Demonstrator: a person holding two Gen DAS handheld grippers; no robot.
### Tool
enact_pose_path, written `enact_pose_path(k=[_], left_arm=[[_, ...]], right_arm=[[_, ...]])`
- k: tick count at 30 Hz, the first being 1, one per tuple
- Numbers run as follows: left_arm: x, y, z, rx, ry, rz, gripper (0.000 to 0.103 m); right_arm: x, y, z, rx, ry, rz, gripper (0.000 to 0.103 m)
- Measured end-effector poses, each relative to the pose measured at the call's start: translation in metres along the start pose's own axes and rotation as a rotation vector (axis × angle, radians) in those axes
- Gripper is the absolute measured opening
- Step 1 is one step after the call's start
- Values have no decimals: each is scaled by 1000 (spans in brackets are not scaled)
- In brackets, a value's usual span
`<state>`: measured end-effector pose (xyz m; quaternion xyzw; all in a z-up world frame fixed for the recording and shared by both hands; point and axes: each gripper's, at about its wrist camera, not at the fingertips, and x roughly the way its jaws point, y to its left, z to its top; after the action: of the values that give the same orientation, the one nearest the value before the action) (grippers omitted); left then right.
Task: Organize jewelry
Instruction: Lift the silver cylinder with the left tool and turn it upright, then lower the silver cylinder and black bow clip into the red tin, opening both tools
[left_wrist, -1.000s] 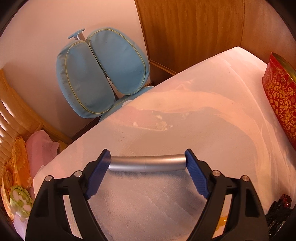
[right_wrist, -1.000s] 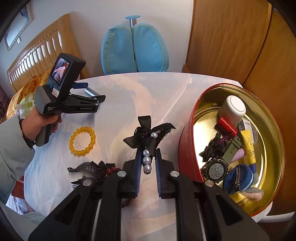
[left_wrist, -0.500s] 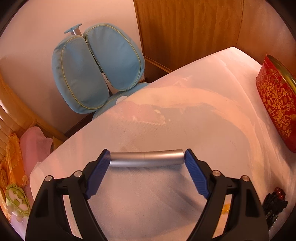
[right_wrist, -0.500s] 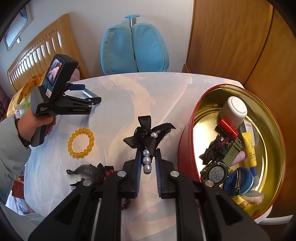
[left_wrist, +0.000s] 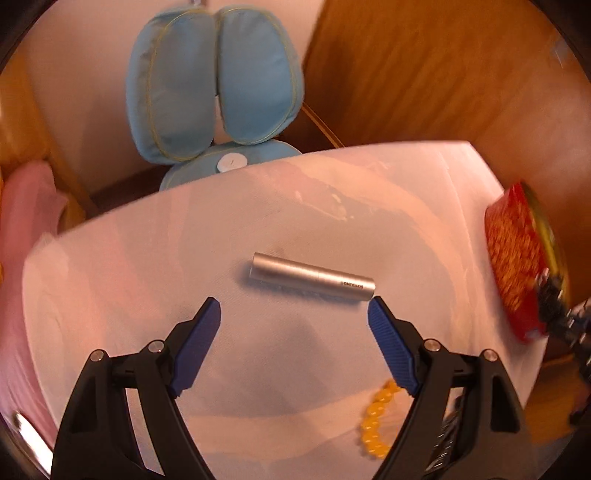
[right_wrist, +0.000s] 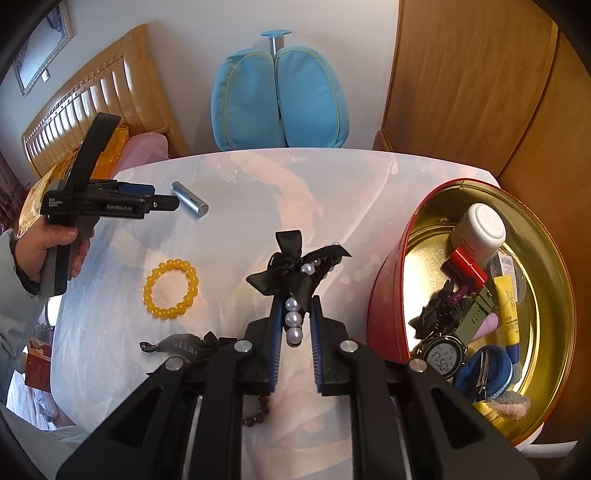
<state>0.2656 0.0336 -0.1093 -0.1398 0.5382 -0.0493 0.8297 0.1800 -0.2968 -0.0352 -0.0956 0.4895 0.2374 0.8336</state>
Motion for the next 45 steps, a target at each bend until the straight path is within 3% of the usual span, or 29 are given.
enact_pose_path(k=[2, 4, 9, 12, 16, 18, 19, 20, 23, 25, 29, 32, 40, 45], left_arm=[[2, 12, -3, -222, 8, -25, 80], [8, 9, -6, -336, 9, 10, 80], [18, -17, -2, -429, -29, 162, 80], [28, -28, 3, -480, -36, 323, 80], [37, -39, 10, -463, -36, 449, 80], [37, -41, 9, -442, -41, 477, 71], [34, -42, 8, -432, -48, 490, 53], [31, -40, 7, -427, -56, 483, 40], [27, -36, 6, -422, -59, 427, 24], [24, -29, 5, -438, -58, 349, 18], [15, -31, -11, -422, -48, 241, 17], [1, -43, -23, -379, -52, 208, 17], [-44, -105, -31, -263, -120, 155, 17], [-78, -152, -31, -220, -189, 131, 17]], right_arm=[[-1, 2, 2, -3, -6, 6, 16], [-2, 3, 5, -7, -17, 12, 16], [-8, 7, 11, -37, -47, 32, 16], [-11, 3, 11, -36, -59, 38, 16], [-17, -6, 8, -31, -69, 39, 16], [-21, -13, 7, -18, -82, 43, 16], [-22, -16, 6, -9, -86, 45, 16], [-22, -18, 5, -1, -90, 47, 16], [-24, -25, 1, 16, -96, 54, 16], [-26, -28, -2, 19, -104, 61, 16], [-34, -33, -9, 22, -126, 74, 16], [-39, -39, -15, 35, -136, 81, 16], [-72, -60, -39, 53, -206, 114, 16], [-100, -93, -55, 64, -267, 107, 16]])
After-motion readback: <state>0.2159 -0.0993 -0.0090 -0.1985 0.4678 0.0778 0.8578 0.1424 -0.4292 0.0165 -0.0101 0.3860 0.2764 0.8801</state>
